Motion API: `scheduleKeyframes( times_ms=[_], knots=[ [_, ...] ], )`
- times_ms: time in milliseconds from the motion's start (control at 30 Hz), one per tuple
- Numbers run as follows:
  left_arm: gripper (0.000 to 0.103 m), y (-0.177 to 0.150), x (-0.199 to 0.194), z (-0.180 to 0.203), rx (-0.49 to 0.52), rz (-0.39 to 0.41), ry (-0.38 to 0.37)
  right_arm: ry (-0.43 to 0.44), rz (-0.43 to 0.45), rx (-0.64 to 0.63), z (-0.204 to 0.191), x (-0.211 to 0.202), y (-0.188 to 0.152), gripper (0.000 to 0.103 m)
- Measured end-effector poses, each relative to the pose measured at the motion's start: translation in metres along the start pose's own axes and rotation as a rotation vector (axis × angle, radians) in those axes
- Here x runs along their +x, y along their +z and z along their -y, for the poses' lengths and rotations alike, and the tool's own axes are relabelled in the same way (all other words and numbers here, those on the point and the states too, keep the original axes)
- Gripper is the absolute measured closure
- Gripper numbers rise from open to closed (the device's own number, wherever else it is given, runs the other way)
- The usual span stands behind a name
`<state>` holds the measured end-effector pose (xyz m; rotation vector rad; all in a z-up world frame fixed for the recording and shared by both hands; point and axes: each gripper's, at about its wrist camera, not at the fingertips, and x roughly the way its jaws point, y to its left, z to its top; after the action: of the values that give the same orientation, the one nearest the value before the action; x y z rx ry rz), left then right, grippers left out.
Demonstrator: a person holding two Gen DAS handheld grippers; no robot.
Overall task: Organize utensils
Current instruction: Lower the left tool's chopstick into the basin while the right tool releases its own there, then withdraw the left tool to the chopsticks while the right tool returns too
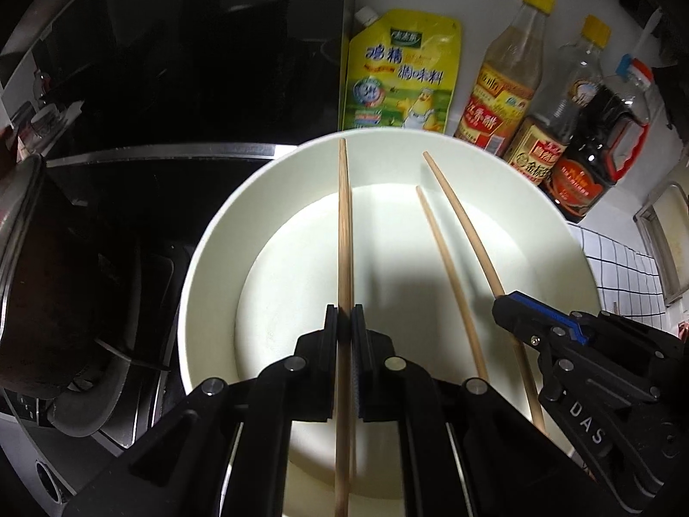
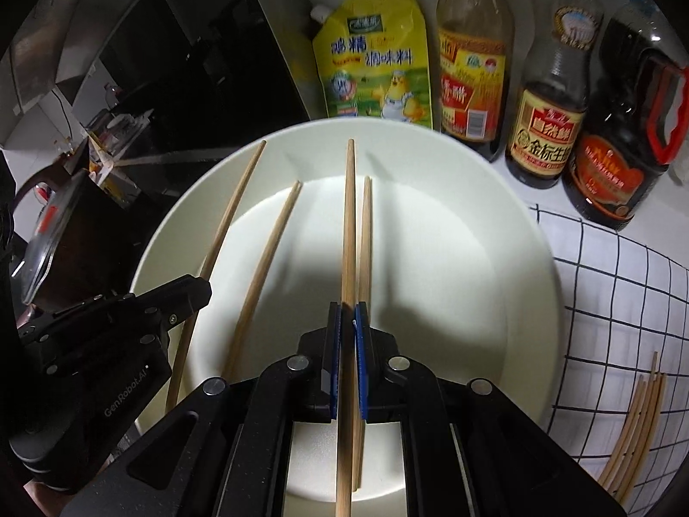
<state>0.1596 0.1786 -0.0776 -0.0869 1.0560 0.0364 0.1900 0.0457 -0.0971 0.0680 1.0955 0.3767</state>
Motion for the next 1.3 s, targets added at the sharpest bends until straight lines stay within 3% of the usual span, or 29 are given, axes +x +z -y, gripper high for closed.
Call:
scheduleKeyframes(
  times_ms=[200, 500, 1300],
  knots=[
    [0.095, -0.002, 0.012, -0.005, -0.019, -0.039, 0.001, -0.012, -0.028, 0.005, 0.001, 0.007, -0.003, 0.096],
    [0.057, -0.003, 0.004, -0.012, -0.039, -0.008, 0.017, -0.027, 0.010, 0.009, 0.005, -0.006, -0.004, 0.086],
    [0.049, -0.032, -0.048, 0.003, -0.026, 0.054, 0.002, -0.055, 0.067, 0.030, 0.018, -0.070, -0.046, 0.081]
  ],
)
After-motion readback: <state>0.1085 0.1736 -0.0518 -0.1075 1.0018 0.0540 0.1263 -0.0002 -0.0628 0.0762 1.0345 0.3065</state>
